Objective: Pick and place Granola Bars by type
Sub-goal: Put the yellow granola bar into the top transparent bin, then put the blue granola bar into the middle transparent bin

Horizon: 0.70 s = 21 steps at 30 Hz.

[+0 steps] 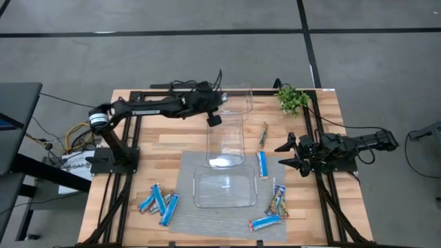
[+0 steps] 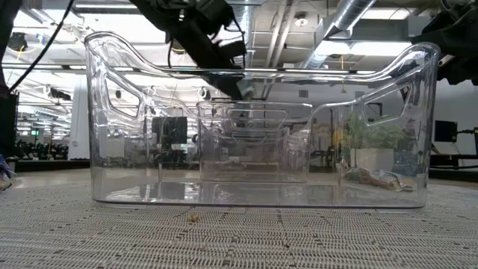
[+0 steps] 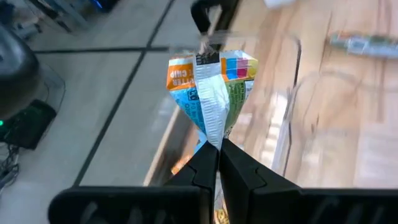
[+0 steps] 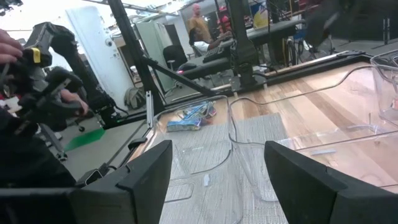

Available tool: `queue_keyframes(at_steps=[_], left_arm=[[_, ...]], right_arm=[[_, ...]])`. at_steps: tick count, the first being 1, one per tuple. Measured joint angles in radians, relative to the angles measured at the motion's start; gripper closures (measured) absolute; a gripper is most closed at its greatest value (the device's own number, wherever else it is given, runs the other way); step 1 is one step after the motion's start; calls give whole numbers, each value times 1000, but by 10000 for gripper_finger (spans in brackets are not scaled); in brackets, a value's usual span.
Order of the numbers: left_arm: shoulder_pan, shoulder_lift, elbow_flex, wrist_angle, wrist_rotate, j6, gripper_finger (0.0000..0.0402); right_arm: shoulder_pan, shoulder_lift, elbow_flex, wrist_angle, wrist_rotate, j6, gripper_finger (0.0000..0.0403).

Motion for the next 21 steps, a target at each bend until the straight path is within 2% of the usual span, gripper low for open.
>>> queue_keyframes(at_steps=[5,8,17,21], left_arm=[[1,21,5,-10,-79,-45,393],[5,21,5,-19,-83,-47,385],[12,21,6,-43,-76,-92,299],[10,18,6,-58,-77,-103,276]], right_arm=[[0,0,0,0,0,0,154],[0,0,0,0,0,0,154],[0,0,0,0,0,0,154],[0,0,0,0,0,0,154]])
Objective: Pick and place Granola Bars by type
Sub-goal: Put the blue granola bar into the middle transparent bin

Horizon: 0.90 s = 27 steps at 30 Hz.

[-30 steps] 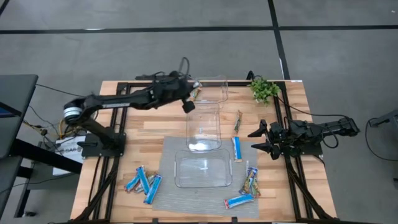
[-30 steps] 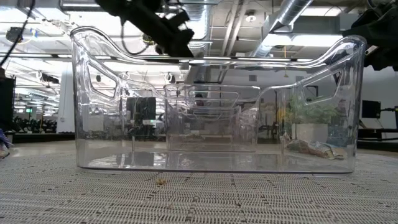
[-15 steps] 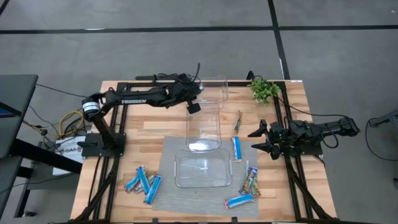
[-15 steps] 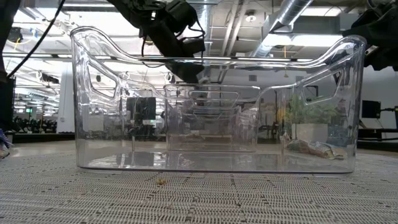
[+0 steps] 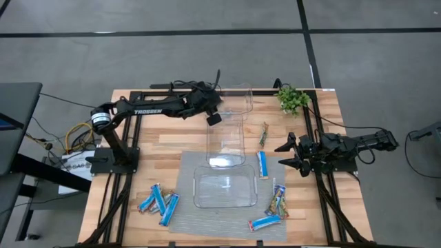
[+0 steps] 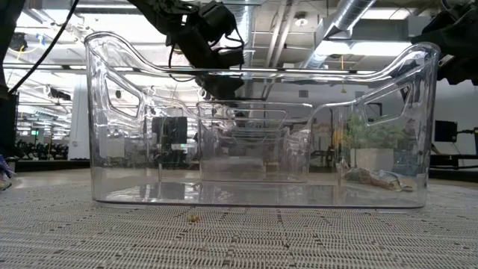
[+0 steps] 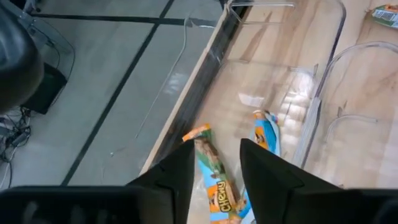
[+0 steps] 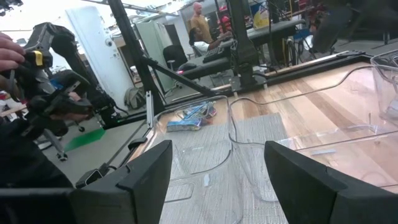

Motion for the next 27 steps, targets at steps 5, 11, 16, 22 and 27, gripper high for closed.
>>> queue_keyframes(at_steps=[5,11,16,22,27], left_arm=[[-11,-44,0,-70,11,-87,273],[-33,-166,0,-175,161,-272,282],[-93,-290,0,-280,285,-393,285],[-185,-425,0,-382,438,-418,285],[-279,-526,0,-437,534,-448,285]], right_arm=[[0,0,0,0,0,0,154],[0,0,0,0,0,0,154],[0,0,0,0,0,0,154],[0,0,0,0,0,0,154],[0,0,0,0,0,0,154]])
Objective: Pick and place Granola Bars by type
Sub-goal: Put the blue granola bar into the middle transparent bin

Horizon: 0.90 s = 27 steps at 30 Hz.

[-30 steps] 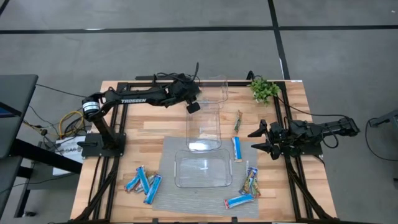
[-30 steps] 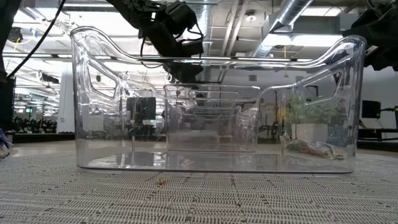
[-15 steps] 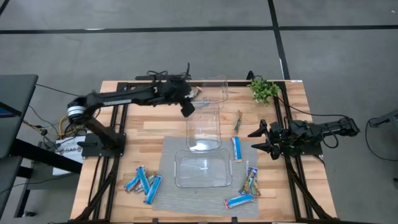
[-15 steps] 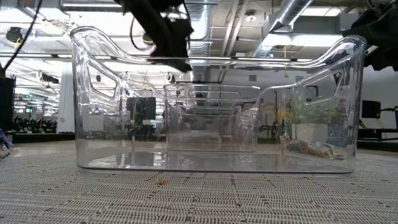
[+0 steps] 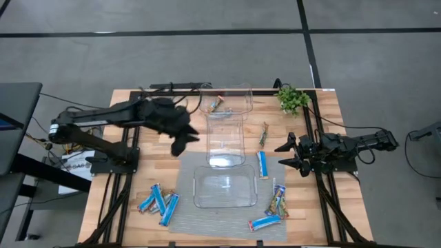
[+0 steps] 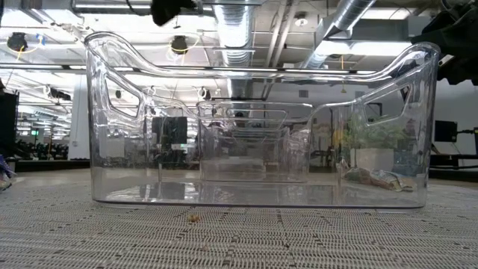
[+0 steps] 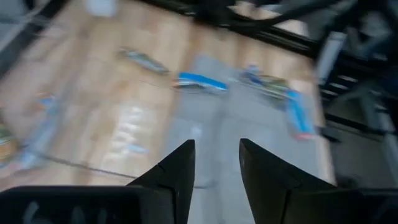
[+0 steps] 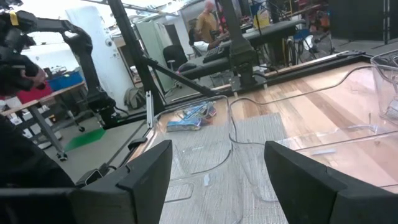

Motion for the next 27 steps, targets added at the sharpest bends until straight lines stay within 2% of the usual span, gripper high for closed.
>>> queue_keyframes(at_steps=[6,14,24,27], left_arm=[[-135,-103,0,-8,74,-16,285],[-316,-195,0,-48,244,-73,285],[-448,-242,0,-208,225,-132,285],[-480,-237,-1,-270,211,-200,285]], right_arm=[[0,0,0,0,0,0,154],[0,0,0,0,0,0,154],[0,0,0,0,0,0,154],[0,0,0,0,0,0,154]])
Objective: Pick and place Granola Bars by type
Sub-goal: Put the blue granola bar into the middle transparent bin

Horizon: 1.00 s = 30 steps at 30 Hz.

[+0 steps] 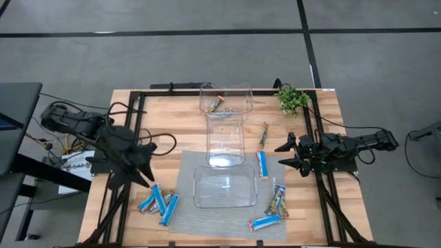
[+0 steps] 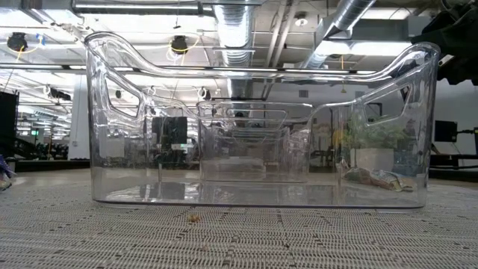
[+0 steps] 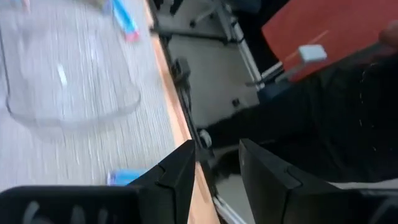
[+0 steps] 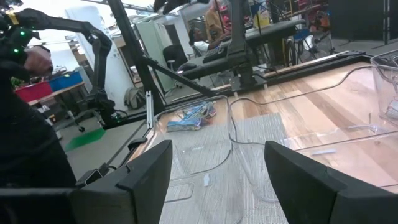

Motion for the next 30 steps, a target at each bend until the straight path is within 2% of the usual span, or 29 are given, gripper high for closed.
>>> queue_keyframes(at_steps=[6,12,22,30], left_arm=[[-75,40,-1,-177,-180,-279,285],[-162,111,-1,-335,-278,-532,285],[-245,286,-1,-399,-346,-963,285],[-295,438,-1,-397,-288,-1252,285]], right_arm=[[0,0,0,0,0,0,154],[0,0,0,0,0,0,154],[0,0,0,0,0,0,154],[0,0,0,0,0,0,154]])
